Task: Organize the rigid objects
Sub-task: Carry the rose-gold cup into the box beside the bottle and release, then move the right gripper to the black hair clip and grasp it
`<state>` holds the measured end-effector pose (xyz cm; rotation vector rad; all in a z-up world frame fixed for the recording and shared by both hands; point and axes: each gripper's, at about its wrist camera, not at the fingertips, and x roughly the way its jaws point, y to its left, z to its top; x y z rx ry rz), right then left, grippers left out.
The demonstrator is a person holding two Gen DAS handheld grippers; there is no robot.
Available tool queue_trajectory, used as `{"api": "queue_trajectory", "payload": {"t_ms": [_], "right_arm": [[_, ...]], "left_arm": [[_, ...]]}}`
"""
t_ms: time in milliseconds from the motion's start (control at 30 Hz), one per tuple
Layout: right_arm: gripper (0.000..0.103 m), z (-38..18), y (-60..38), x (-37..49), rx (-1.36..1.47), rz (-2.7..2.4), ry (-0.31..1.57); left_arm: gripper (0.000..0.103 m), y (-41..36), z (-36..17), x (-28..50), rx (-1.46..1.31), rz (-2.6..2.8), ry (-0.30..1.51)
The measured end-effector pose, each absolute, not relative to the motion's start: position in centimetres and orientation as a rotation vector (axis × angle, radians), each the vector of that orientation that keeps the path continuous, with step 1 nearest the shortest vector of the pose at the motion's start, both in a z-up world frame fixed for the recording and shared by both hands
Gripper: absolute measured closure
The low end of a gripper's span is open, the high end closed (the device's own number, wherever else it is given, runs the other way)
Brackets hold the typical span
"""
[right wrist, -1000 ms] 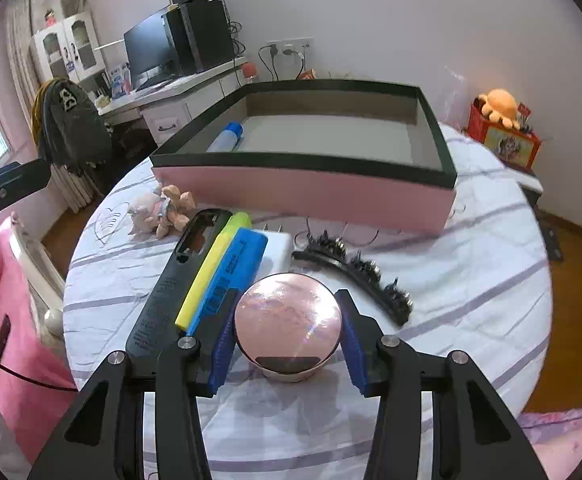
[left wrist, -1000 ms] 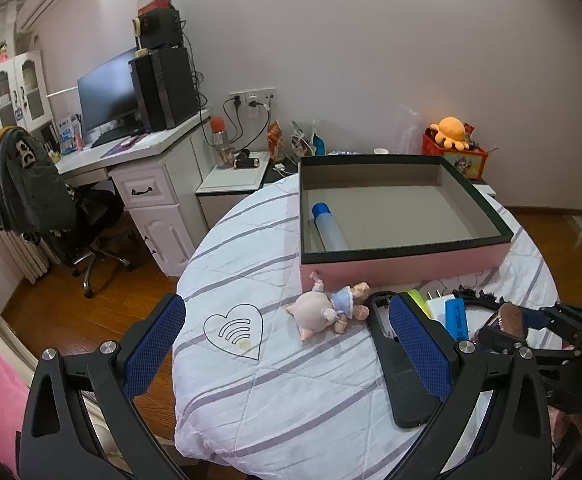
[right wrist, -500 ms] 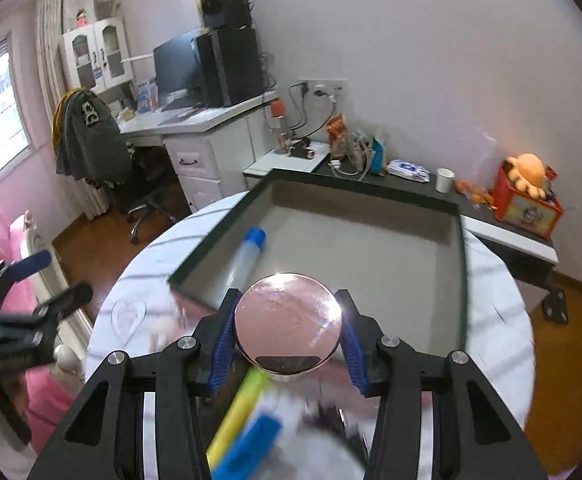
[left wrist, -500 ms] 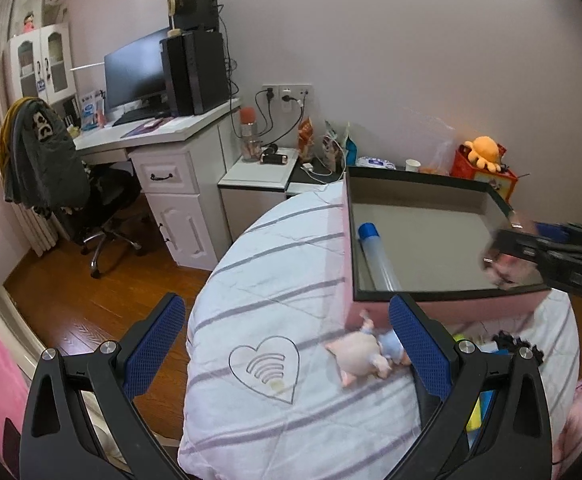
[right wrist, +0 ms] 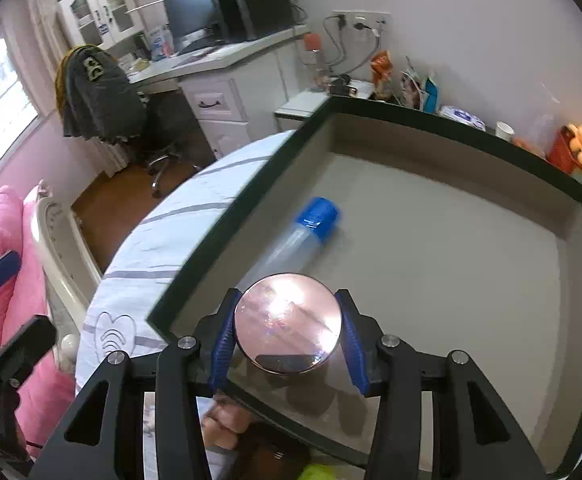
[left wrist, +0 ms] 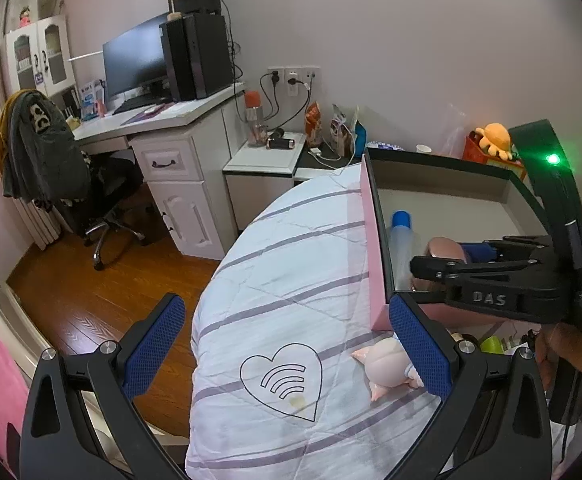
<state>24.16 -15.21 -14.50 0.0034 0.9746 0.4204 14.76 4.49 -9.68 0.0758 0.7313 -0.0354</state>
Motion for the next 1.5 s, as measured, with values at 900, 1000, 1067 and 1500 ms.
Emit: {"api": "queue_trajectory", "payload": {"t_ms": [900, 1000, 1067, 1500], "right_arm": [[0.020, -4.6, -24.1, 8.3, -0.047, 0.173, 0.693], [0.020, -4.9, -25.6, 6.6, -0.036, 0.155, 0.698], [0.020, -5.0, -26.3, 6.0, -0.037, 0.144, 0.700], [0.020, -7.4, -28.9, 4.9, -0.009, 0.157, 0.741]], "left_arm": [[0.000, -1.1, -4.3, 6.8, 0.097, -0.122, 0.604], [0.000, -2.3, -3.6, 5.7, 0.119, -0.124, 0.586], [0.000, -3.0, -3.5, 5.1, 0.131, -0.124, 0.587], [0.000, -5.8, -3.7, 3.8, 0.192, -0.130, 0.590]]}}
